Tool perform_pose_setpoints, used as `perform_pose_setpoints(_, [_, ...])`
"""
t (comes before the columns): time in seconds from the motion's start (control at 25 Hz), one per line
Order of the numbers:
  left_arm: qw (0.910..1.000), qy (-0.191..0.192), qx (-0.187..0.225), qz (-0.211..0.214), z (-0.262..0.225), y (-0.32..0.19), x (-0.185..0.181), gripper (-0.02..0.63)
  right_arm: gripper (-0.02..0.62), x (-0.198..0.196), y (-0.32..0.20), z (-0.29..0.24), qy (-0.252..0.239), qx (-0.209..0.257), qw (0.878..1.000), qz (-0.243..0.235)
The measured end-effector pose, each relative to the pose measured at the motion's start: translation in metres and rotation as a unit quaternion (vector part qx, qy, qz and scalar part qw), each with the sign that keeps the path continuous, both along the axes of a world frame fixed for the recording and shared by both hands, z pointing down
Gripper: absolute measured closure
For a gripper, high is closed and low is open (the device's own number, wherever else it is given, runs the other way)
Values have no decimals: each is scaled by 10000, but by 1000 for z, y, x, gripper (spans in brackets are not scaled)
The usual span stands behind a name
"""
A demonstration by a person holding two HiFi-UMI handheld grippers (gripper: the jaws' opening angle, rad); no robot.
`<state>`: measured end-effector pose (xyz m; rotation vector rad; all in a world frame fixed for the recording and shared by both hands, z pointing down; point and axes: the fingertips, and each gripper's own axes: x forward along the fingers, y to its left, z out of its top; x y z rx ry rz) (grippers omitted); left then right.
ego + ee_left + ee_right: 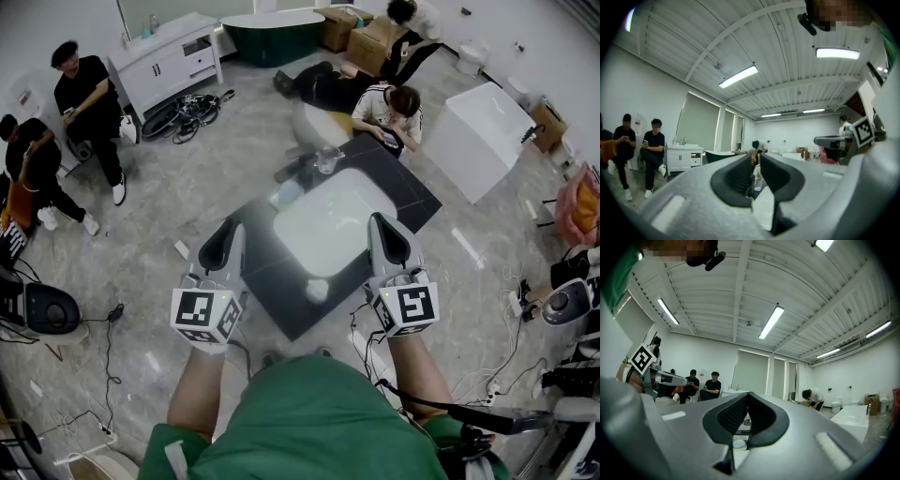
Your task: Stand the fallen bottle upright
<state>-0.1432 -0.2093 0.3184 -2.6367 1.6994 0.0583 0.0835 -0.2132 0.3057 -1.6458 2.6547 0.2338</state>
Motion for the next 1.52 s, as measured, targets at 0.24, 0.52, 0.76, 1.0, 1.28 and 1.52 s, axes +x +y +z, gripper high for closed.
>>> perform_pose_setpoints(0.24, [10000, 2, -8, -2, 1, 1, -1, 552, 595, -2, 2, 0, 12, 10, 10000, -20])
perform_pose_setpoints(0.52, [10000, 12, -12, -1, 0, 2, -2, 552, 595, -3, 1, -1, 51, 18, 10000, -30])
perform_pose_setpoints(0.76, [10000, 7, -34, 5, 0, 2, -2, 552, 595, -3, 2, -2, 30, -9, 10000, -10])
perform_pose_setpoints(1.0, [10000, 6, -48, 14, 1, 0, -2, 552, 595, -3, 1, -2, 77, 6, 10000, -15])
perform_pose_setpoints(1.28, [10000, 15, -63, 37, 4, 0, -5, 552, 595, -6, 3, -1, 121, 18, 9999, -9])
perform_pose_setpoints(1.52, [10000, 17, -70, 60, -1, 4, -8, 552, 595, -8, 8, -6, 111, -37, 9999, 37])
